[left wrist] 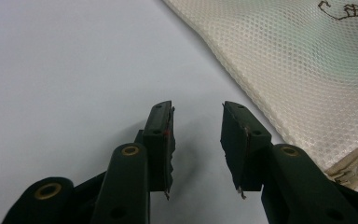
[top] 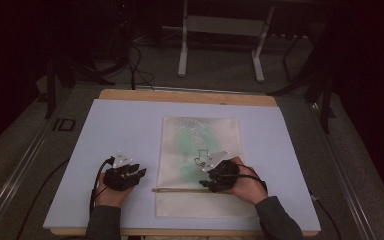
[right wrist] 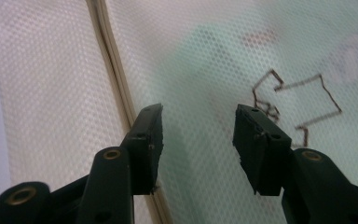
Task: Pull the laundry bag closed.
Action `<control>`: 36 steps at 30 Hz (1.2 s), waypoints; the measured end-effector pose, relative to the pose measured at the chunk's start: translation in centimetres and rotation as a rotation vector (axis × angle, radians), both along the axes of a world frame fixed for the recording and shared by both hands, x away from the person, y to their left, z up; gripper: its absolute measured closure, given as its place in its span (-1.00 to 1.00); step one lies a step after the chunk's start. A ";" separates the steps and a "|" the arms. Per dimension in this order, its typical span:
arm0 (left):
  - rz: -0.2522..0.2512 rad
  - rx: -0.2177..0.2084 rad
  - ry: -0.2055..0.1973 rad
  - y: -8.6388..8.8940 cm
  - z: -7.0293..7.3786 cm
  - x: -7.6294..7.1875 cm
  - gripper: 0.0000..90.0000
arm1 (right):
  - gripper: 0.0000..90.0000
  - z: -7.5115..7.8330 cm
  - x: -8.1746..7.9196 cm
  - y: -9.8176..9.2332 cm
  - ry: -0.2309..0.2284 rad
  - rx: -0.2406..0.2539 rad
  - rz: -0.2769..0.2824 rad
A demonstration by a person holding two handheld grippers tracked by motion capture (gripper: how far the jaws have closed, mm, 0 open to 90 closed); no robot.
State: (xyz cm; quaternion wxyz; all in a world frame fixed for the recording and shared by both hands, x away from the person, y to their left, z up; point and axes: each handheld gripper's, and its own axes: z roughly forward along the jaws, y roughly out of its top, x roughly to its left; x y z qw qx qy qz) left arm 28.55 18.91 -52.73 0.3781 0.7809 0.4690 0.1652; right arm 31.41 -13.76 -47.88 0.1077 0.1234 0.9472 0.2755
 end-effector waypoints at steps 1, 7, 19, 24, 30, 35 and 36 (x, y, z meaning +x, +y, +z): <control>0.000 0.000 0.000 0.0 0.0 0.0 0.41 | 0.17 0.0 0.0 0.2 0.001 -0.002 0.006; 0.001 0.000 -0.001 0.0 0.0 0.0 0.41 | 0.19 -0.2 0.0 1.6 0.012 0.004 0.031; 0.000 -0.003 0.003 0.1 0.0 0.0 0.41 | 0.21 -0.8 -0.2 4.3 0.032 0.002 0.091; -0.003 -0.002 0.003 0.0 0.0 0.1 0.41 | 0.24 -0.9 -0.4 5.2 0.040 0.007 0.107; -0.002 -0.004 0.003 0.0 0.0 0.1 0.41 | 0.39 -1.2 -0.5 6.6 0.044 0.001 0.142; -0.003 -0.005 0.004 0.0 0.0 0.1 0.41 | 0.48 -1.4 -0.6 7.5 0.056 0.001 0.159; -0.003 -0.005 0.004 0.0 0.0 0.1 0.41 | 0.50 -1.5 -0.6 7.7 0.057 -0.002 0.165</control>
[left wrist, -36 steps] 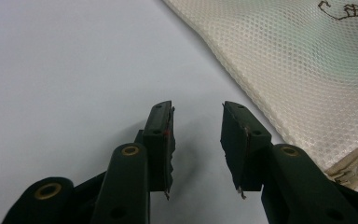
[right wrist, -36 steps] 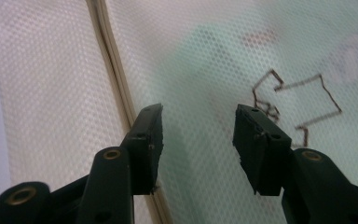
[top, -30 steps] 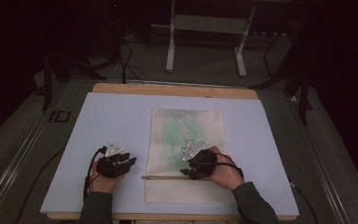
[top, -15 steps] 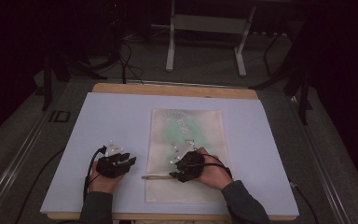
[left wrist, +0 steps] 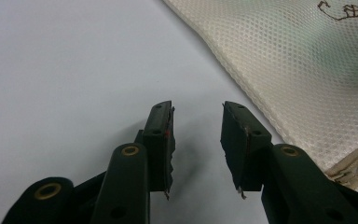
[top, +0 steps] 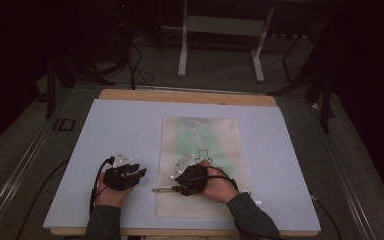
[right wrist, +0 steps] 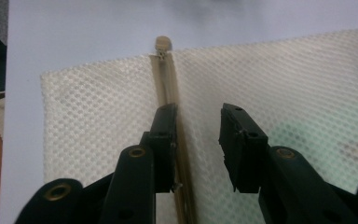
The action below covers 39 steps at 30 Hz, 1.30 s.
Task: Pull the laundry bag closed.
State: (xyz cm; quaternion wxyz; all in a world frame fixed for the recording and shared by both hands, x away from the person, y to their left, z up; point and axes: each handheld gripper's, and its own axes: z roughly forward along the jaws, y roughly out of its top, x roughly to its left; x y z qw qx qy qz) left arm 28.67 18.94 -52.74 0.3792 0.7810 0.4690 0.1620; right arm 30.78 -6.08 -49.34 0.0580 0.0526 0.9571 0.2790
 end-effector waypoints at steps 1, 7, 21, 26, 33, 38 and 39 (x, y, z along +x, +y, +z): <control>-0.005 0.015 -0.004 -0.1 0.1 0.0 0.41 | 0.51 -0.1 0.0 0.2 0.001 -0.001 0.006; -0.019 0.026 -0.004 -0.4 0.1 0.0 0.41 | 0.57 -0.2 -0.1 1.1 0.007 -0.003 0.025; -0.019 0.026 -0.007 -0.3 0.1 0.0 0.40 | 0.65 -0.7 -0.4 4.1 0.030 -0.004 0.082; -0.019 0.025 -0.008 -0.3 0.1 0.0 0.40 | 0.65 -0.9 -0.4 4.8 0.041 -0.007 0.081; -0.018 0.024 -0.007 -0.3 0.1 0.1 0.40 | 0.67 -1.2 -0.2 6.4 0.049 -0.020 0.086; -0.019 0.024 -0.007 -0.3 0.1 0.1 0.40 | 0.69 -1.6 0.0 7.4 0.063 -0.049 0.080; -0.019 0.024 -0.006 -0.3 0.2 0.0 0.39 | 0.69 -1.7 0.1 7.6 0.071 -0.059 0.072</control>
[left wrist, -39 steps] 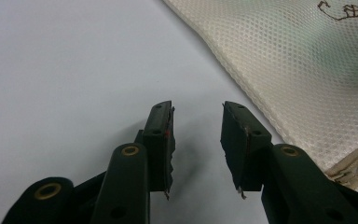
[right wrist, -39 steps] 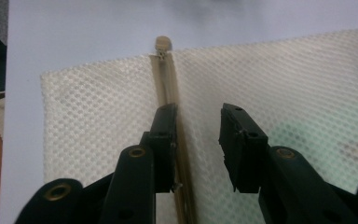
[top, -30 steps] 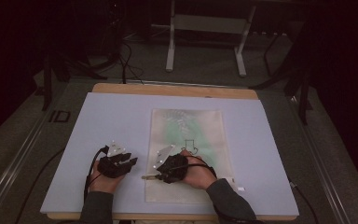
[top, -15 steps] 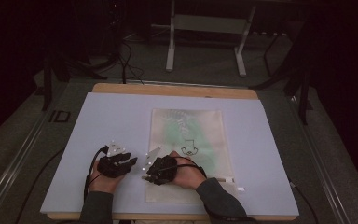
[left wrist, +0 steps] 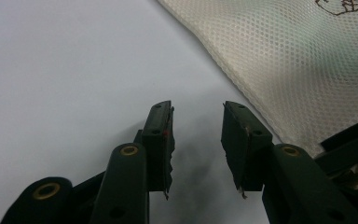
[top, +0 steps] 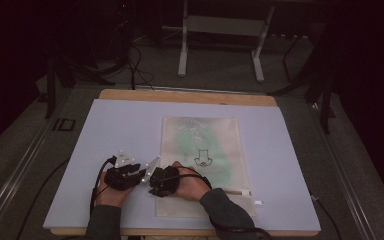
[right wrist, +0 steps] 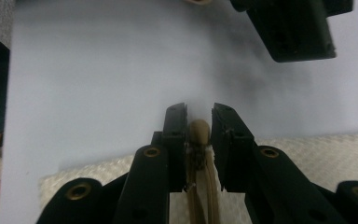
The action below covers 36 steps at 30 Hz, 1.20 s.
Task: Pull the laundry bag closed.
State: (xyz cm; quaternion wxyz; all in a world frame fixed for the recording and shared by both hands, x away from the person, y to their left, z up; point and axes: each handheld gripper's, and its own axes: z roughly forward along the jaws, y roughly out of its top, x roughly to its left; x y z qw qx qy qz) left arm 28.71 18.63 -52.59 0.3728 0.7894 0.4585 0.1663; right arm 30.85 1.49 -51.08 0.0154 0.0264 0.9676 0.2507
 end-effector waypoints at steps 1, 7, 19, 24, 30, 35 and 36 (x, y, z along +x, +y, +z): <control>0.000 0.000 0.000 0.0 0.0 0.0 0.39 | 0.69 -0.1 0.1 0.2 -0.001 -0.006 0.003; 0.000 -0.002 0.000 0.0 0.0 0.1 0.40 | 0.80 -0.2 0.1 0.5 -0.002 -0.018 0.006; -0.004 0.001 0.002 0.0 0.0 0.0 0.40 | 0.80 1.0 -0.1 -0.3 -0.002 0.048 0.020; -0.004 0.001 0.002 -0.1 0.0 0.0 0.40 | 0.81 1.4 -0.3 -0.7 -0.016 0.048 0.031; -0.009 0.002 0.004 -0.1 -0.1 0.0 0.39 | 0.80 1.9 -0.5 -1.7 -0.021 0.046 0.031; -0.018 0.004 0.009 -0.3 -0.1 0.0 0.41 | 0.81 1.7 -0.4 -2.9 -0.017 0.036 0.025; -0.020 0.003 0.009 -0.3 -0.1 0.0 0.41 | 0.81 1.7 -0.4 -3.0 -0.019 0.032 0.025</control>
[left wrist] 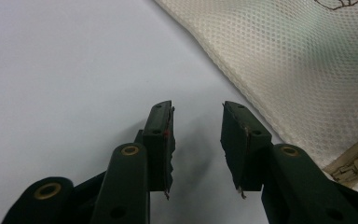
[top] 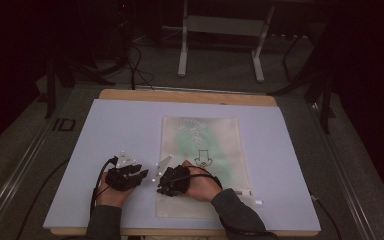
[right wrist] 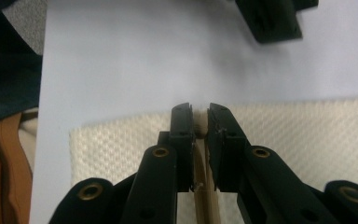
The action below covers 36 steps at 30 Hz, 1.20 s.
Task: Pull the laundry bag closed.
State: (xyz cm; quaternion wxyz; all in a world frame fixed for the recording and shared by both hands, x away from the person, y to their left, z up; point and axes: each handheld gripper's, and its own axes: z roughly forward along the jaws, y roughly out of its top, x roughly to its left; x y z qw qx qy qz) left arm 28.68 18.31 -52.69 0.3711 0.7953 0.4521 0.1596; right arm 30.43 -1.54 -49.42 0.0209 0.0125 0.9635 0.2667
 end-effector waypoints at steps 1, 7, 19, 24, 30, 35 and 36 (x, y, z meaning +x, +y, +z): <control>0.000 -0.001 0.001 0.0 0.0 0.0 0.42 | 0.81 -0.2 0.0 -0.2 0.005 -0.002 -0.005; -0.019 -0.011 0.008 -0.2 0.0 -0.1 0.47 | 0.80 -0.7 0.1 -0.6 0.023 -0.017 -0.012; -0.073 -0.014 0.016 -1.2 0.1 -0.4 0.58 | 0.79 -1.7 0.5 -0.6 0.075 -0.035 -0.027; -0.115 -0.018 0.024 -1.8 0.1 -0.6 0.79 | 0.81 -1.7 0.3 -0.4 0.061 -0.051 -0.019; -0.164 -0.022 0.037 -2.2 0.0 -0.7 0.98 | 0.81 -1.8 0.3 -0.5 0.055 -0.042 -0.020; -0.201 -0.040 0.056 -2.8 -0.1 -0.7 0.98 | 0.81 -1.7 0.2 -0.5 0.050 -0.047 -0.021; -0.201 -0.040 0.056 -2.8 -0.1 -0.7 0.98 | 0.81 -1.7 0.2 -0.5 0.050 -0.047 -0.021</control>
